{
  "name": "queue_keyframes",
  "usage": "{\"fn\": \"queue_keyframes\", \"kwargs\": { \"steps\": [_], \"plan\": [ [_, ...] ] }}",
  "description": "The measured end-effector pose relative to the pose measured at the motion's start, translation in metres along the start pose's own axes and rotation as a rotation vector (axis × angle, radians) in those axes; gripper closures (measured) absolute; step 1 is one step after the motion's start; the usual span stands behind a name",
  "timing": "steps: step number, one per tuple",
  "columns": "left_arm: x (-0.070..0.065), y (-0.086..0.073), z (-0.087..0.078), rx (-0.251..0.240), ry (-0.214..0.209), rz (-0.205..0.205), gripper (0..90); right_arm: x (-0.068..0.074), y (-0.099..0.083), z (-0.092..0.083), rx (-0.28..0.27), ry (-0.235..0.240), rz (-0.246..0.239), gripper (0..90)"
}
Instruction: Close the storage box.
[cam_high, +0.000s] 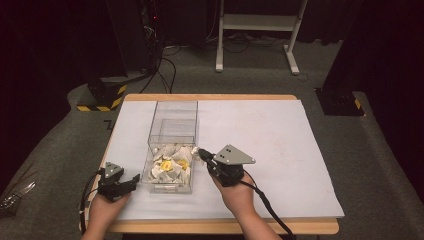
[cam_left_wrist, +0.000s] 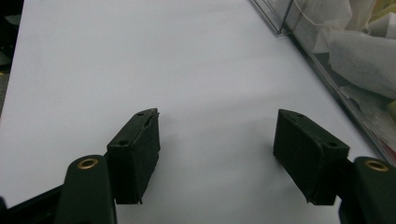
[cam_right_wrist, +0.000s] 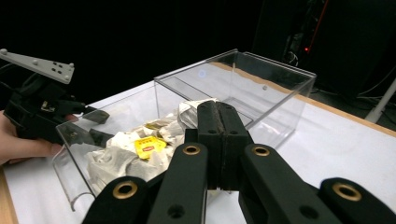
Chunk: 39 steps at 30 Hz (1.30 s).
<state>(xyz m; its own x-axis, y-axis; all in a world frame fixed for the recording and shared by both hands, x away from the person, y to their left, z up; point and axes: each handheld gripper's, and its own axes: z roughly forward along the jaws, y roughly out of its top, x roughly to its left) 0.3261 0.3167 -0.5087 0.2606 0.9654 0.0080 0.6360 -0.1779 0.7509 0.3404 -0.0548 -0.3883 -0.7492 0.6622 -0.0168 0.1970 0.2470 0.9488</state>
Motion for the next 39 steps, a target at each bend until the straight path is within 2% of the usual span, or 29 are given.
{"fn": "queue_keyframes", "kwargs": {
  "steps": [10,39],
  "plan": [
    [0.000,0.000,0.000,0.000,0.000,0.000,31.6,-0.014,-0.005,-0.011,-0.003,-0.038,0.011,90.0],
    [0.000,0.000,0.000,0.000,0.000,0.000,31.6,-0.049,-0.032,-0.044,-0.017,-0.133,0.091,90.0]
  ]
}}
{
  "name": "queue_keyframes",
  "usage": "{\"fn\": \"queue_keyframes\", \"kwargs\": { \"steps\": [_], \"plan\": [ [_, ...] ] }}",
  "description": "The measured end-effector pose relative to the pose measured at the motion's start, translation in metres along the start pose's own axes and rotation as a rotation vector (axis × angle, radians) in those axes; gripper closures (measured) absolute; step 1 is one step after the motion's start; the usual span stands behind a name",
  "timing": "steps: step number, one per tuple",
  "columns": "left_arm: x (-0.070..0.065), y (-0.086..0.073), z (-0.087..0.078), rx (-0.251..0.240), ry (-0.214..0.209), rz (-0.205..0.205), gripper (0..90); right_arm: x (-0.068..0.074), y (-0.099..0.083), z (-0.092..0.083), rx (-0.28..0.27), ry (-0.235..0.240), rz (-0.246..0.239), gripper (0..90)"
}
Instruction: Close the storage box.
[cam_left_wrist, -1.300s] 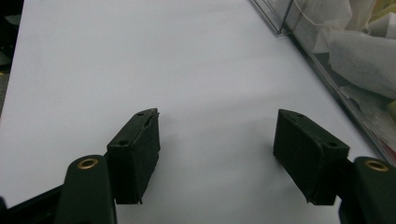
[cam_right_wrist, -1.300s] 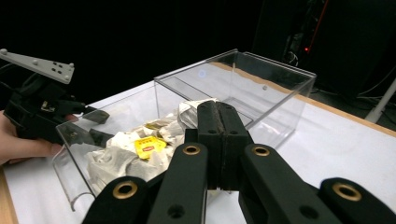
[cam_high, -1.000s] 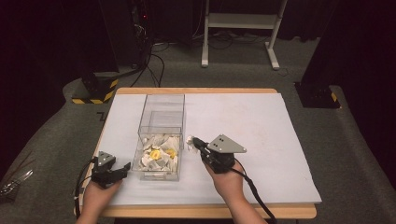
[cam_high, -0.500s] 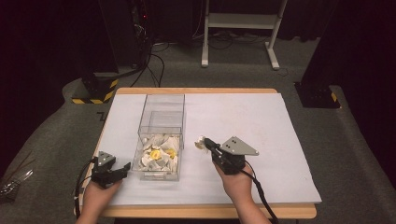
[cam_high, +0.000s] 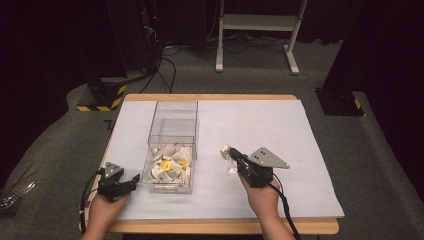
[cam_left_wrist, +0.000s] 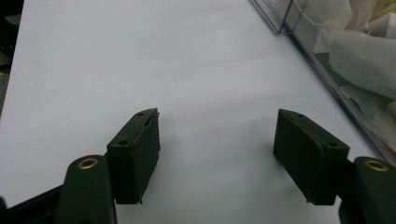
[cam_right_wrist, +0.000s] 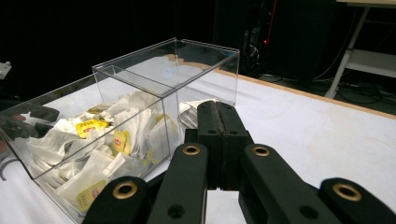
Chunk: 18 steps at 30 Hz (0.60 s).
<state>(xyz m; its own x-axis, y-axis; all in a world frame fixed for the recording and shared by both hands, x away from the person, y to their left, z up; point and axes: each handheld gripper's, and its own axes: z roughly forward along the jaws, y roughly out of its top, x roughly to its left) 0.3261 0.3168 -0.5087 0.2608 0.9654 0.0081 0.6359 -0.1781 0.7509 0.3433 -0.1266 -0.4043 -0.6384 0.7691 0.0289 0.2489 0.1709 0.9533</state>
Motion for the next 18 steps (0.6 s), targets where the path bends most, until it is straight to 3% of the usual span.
{"fn": "queue_keyframes", "kwargs": {
  "steps": [18],
  "plan": [
    [0.000,0.000,0.000,0.000,0.000,0.000,31.6,-0.013,-0.010,-0.009,-0.001,-0.034,0.024,90.0]
  ]
}}
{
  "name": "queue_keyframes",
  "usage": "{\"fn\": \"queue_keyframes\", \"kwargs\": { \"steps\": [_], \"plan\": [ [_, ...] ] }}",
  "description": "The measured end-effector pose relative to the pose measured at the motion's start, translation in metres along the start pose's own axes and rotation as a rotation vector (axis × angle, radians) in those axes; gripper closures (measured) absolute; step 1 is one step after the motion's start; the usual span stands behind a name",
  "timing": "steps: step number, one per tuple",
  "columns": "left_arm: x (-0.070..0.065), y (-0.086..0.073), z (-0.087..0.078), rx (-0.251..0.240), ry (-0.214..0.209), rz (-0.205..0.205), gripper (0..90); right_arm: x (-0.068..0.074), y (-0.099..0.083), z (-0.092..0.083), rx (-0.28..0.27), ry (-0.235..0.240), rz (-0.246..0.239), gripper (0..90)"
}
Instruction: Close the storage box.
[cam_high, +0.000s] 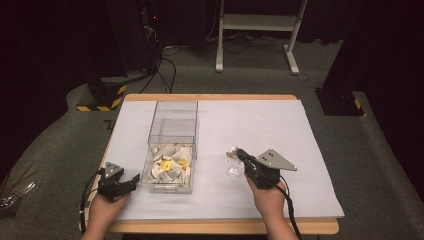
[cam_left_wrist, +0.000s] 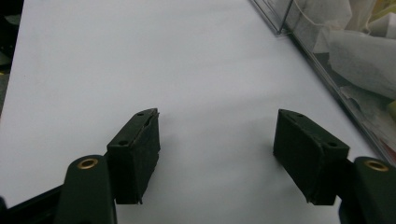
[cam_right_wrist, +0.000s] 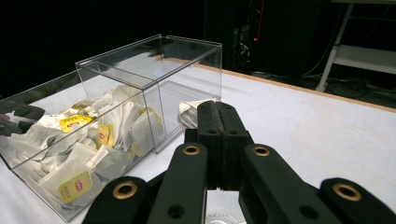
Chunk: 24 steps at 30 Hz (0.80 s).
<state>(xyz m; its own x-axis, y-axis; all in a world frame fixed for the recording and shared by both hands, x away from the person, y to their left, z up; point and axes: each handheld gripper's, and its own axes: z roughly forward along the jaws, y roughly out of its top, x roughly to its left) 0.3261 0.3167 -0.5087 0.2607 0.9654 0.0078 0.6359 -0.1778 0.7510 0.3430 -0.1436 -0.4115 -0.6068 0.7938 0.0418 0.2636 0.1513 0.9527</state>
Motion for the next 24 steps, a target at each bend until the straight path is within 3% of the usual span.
{"fn": "queue_keyframes", "kwargs": {
  "steps": [24],
  "plan": [
    [0.000,0.000,0.000,0.000,0.000,0.000,31.6,-0.010,-0.014,0.006,0.043,-0.028,0.017,90.0]
  ]
}}
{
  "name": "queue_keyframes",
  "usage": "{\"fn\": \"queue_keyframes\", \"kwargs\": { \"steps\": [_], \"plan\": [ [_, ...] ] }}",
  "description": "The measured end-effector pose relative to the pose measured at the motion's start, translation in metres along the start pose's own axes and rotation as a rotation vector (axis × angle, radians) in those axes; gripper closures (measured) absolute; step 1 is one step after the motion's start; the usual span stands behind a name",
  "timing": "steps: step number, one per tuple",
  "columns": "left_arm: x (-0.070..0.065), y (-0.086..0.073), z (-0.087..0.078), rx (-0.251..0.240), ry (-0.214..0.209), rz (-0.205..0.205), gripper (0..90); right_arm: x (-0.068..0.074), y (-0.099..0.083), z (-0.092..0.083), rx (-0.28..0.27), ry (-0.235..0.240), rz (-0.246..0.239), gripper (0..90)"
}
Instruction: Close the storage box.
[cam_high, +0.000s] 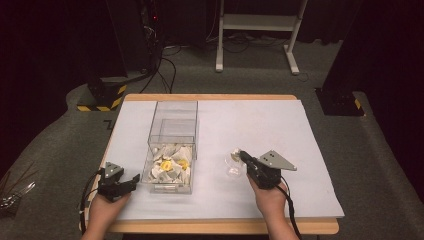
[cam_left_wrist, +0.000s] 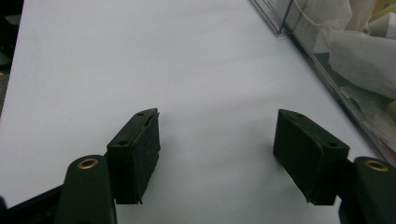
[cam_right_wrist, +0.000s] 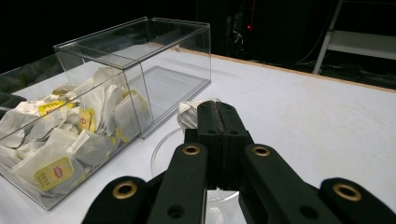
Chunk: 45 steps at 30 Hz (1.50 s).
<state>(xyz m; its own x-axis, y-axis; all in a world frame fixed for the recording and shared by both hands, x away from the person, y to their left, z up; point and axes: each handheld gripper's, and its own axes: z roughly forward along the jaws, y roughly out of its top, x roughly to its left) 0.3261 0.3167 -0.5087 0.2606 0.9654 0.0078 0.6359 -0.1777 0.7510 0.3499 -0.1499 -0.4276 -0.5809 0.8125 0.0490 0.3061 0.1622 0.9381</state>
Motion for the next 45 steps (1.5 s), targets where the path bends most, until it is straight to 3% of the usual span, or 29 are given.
{"fn": "queue_keyframes", "kwargs": {
  "steps": [12,20,33,45],
  "plan": [
    [0.000,0.000,0.000,0.000,0.000,0.000,31.6,0.001,-0.003,0.010,0.021,0.002,0.001,89.5],
    [0.000,0.000,0.000,0.000,-0.001,0.000,31.6,0.001,-0.004,0.011,0.025,0.002,-0.002,81.5],
    [0.000,0.000,0.000,0.000,0.000,0.000,31.6,-0.005,-0.003,0.000,0.027,-0.027,0.012,69.3],
    [0.000,0.000,0.000,0.000,0.000,0.000,31.6,-0.017,-0.007,-0.014,0.047,-0.060,0.010,67.8]
  ]
}}
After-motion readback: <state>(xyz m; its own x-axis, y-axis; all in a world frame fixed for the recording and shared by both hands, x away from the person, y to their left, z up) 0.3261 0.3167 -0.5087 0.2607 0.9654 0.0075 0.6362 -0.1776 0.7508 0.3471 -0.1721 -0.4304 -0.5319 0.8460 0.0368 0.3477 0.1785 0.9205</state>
